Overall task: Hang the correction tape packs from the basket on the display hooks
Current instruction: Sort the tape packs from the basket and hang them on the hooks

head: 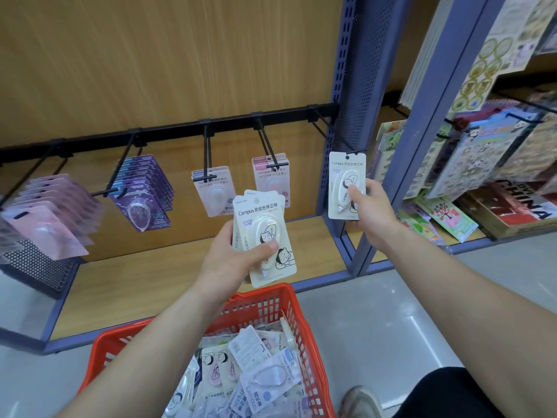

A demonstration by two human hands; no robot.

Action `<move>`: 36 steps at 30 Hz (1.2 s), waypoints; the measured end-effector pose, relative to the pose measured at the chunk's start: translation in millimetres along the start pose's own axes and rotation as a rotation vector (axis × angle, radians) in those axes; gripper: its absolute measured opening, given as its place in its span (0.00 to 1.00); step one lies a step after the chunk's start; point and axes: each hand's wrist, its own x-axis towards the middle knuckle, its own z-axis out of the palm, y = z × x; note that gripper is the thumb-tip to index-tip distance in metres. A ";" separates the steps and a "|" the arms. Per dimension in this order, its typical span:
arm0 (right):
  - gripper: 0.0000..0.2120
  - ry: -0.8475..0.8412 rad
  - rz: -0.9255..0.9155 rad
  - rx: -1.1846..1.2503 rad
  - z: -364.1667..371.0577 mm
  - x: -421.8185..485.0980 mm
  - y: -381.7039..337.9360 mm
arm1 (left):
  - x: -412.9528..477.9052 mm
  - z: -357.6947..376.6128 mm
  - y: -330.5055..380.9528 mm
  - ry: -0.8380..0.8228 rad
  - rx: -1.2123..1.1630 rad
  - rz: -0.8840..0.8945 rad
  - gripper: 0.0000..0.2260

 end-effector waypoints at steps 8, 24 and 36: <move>0.17 0.062 -0.090 -0.200 5.1 3.5 0.0 | 0.0 0.4 -2.6 0.002 -0.024 0.013 0.22; 0.13 -0.598 -0.132 -0.297 43.5 -105.2 -30.3 | -7.2 22.6 1.3 0.013 -0.111 0.052 0.17; 0.09 -0.425 0.039 0.000 21.5 -73.1 -17.1 | 12.5 17.4 6.6 0.034 0.016 0.089 0.15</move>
